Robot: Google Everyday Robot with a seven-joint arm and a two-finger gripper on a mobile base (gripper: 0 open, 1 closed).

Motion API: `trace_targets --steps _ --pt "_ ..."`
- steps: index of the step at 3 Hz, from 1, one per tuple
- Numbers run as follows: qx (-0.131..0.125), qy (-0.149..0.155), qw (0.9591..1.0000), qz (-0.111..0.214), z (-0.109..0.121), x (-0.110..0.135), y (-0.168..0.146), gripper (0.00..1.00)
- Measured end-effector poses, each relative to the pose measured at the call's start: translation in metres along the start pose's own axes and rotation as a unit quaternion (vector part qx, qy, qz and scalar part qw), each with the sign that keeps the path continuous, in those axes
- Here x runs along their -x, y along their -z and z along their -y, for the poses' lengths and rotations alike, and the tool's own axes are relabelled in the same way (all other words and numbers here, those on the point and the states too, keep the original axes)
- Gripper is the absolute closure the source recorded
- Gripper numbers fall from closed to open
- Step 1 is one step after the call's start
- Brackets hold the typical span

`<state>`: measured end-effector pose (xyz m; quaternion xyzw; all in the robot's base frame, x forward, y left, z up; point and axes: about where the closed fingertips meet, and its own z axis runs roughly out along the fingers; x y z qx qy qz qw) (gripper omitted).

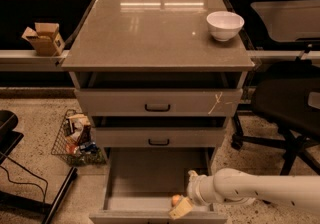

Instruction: Place orange into bottom drawer

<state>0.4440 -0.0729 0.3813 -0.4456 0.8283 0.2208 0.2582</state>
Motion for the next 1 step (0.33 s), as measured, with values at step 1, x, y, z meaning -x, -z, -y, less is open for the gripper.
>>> trace_targets --steps 1 --pt "-0.017 -0.026 0.9959 -0.085 -0.0159 -0.0185 0.0346 0.0"
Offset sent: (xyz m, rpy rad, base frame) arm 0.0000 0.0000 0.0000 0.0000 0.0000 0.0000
